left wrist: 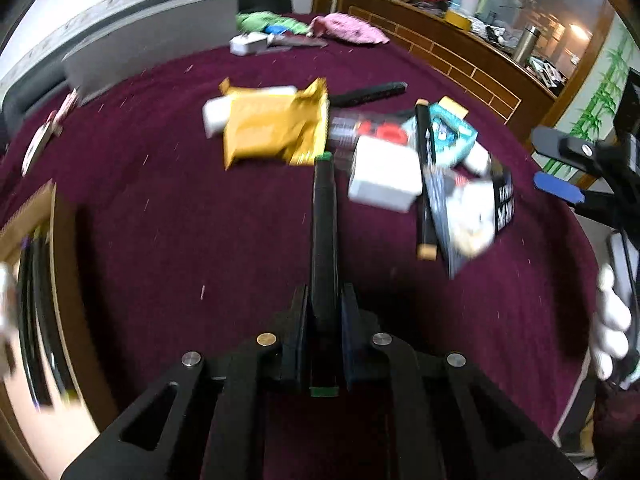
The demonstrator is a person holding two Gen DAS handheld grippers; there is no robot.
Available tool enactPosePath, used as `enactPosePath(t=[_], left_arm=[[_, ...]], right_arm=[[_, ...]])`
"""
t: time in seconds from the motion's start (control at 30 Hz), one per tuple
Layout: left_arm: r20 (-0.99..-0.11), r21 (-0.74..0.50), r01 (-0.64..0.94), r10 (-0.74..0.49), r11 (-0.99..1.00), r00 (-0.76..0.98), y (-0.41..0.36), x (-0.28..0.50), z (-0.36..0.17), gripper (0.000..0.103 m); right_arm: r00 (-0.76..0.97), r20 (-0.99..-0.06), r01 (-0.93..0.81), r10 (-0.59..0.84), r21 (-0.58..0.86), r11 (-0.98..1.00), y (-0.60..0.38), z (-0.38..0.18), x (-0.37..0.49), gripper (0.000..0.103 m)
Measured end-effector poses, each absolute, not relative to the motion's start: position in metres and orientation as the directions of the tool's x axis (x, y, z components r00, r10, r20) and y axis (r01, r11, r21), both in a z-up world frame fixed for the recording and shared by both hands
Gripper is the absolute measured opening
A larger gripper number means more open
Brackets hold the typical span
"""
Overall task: Organize objects
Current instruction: 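Grasp a green-capped black marker with the left tool, then grasp a yellow-capped black marker with the right tool and carry it to the tray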
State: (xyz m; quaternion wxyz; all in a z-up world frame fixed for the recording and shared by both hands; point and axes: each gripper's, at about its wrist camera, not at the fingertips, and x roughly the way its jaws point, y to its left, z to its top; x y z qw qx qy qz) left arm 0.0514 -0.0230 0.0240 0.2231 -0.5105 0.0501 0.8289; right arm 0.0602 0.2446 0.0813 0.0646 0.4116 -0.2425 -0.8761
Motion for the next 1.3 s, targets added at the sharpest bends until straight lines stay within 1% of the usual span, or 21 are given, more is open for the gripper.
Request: enactPosePath(t=[0.17,0.2,0.33,0.4,0.47,0.67,0.8,0.83,0.87,0.9,0.93,0.97,1.0,1.13,1.23,1.3], left_arm=[[-0.874,-0.118,-0.391,0.283,-0.913,-0.395,-0.017,0.048,0.018,0.012],[-0.873,-0.115,-0.394,0.282,-0.912,-0.399,-0.012,0.044,0.017,0.014],[-0.858,-0.046,-0.405,0.244,-0.913,-0.453,0.008,0.039,0.014,0.014],[-0.851,-0.041,-0.403,0.244,-0.914,-0.465,0.01,0.04,0.013,0.014],[-0.848,-0.077,-0.4,0.271,-0.913,-0.456,0.004,0.043,0.014,0.011],[-0.817,-0.2,-0.334,0.345,-0.921,-0.462,-0.031,0.057,0.025,0.011],[-0.783,-0.263,-0.309,0.389,-0.914,-0.485,-0.052,0.07,0.038,0.011],[-0.776,-0.275,-0.306,0.399,-0.911,-0.489,-0.056,0.072,0.04,0.011],[-0.769,-0.285,-0.305,0.407,-0.909,-0.493,-0.059,0.075,0.042,0.011],[-0.762,-0.294,-0.304,0.414,-0.906,-0.498,-0.062,0.078,0.044,0.011],[-0.757,-0.299,-0.305,0.419,-0.904,-0.501,-0.063,0.08,0.044,0.011],[-0.752,-0.304,-0.309,0.426,-0.901,-0.503,-0.065,0.083,0.046,0.011],[-0.747,-0.307,-0.312,0.431,-0.899,-0.507,-0.066,0.086,0.046,0.011],[-0.742,-0.334,-0.316,0.455,-0.888,-0.493,-0.068,0.087,0.043,0.011],[-0.742,-0.348,-0.318,0.466,-0.882,-0.482,-0.067,0.086,0.038,0.011],[-0.739,-0.355,-0.318,0.472,-0.879,-0.48,-0.068,0.087,0.036,0.011]], right_arm=[[-0.633,-0.693,-0.076,-0.345,0.5,-0.863,0.232,0.077,0.057,0.103],[-0.63,-0.693,-0.07,-0.351,0.501,-0.863,0.229,0.077,0.057,0.103],[-0.629,-0.694,-0.049,-0.349,0.483,-0.874,0.22,0.082,0.062,0.103],[-0.63,-0.694,-0.046,-0.348,0.481,-0.875,0.22,0.085,0.063,0.103],[-0.63,-0.695,-0.045,-0.347,0.478,-0.877,0.22,0.088,0.062,0.103],[-0.601,-0.697,-0.018,-0.391,0.501,-0.865,0.213,0.091,0.048,0.103],[-0.562,-0.71,0.005,-0.425,0.511,-0.86,0.198,0.088,0.032,0.098],[-0.564,-0.72,0.002,-0.404,0.488,-0.873,0.195,0.089,0.028,0.097],[-0.563,-0.733,0.001,-0.382,0.461,-0.887,0.191,0.089,0.022,0.088],[-0.551,-0.747,0.002,-0.371,0.444,-0.896,0.187,0.088,0.016,0.073],[-0.529,-0.765,-0.002,-0.367,0.433,-0.901,0.184,0.085,0.009,0.066],[-0.509,-0.779,-0.007,-0.367,0.429,-0.903,0.181,0.082,0.004,0.053],[-0.494,-0.788,-0.006,-0.367,0.425,-0.905,0.179,0.079,0.0,0.047],[-0.437,-0.85,-0.032,-0.294,0.342,-0.939,0.167,0.066,-0.01,0.047],[-0.421,-0.874,-0.047,-0.241,0.286,-0.957,0.16,0.06,-0.012,0.043],[-0.421,-0.886,-0.061,-0.196,0.244,-0.968,0.156,0.058,-0.014,0.032]])
